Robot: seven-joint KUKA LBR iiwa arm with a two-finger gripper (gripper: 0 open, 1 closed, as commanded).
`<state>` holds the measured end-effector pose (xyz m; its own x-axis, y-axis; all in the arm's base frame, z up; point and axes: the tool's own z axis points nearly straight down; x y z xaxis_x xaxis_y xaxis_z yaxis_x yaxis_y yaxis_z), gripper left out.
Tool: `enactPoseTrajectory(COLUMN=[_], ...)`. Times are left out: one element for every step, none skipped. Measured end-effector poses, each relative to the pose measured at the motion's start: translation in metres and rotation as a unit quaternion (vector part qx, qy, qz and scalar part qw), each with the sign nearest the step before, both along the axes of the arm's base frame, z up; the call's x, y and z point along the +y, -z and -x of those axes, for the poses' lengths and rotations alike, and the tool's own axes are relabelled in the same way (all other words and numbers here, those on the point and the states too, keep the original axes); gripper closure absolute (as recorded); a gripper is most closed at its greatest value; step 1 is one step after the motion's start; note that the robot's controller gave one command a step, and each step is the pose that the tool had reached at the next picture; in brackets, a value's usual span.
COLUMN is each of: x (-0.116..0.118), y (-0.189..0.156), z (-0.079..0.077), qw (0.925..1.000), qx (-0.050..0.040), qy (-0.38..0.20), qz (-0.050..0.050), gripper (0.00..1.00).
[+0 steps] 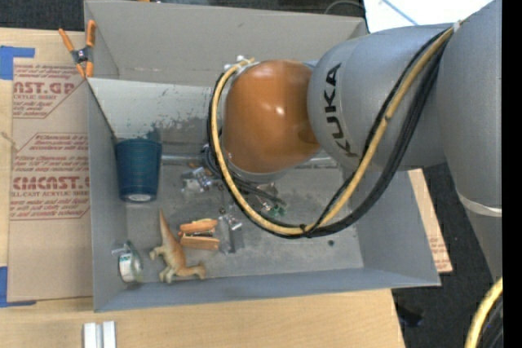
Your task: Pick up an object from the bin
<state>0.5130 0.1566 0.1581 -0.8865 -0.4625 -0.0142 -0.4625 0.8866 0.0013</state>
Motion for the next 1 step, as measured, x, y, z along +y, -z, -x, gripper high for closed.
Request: enactPoseTrajectory(x=[0.0012], y=[0.0007], z=[0.001], qw=[1.0], qx=[0.0011], qy=[-0.001], qz=[0.0], gripper=[0.0])
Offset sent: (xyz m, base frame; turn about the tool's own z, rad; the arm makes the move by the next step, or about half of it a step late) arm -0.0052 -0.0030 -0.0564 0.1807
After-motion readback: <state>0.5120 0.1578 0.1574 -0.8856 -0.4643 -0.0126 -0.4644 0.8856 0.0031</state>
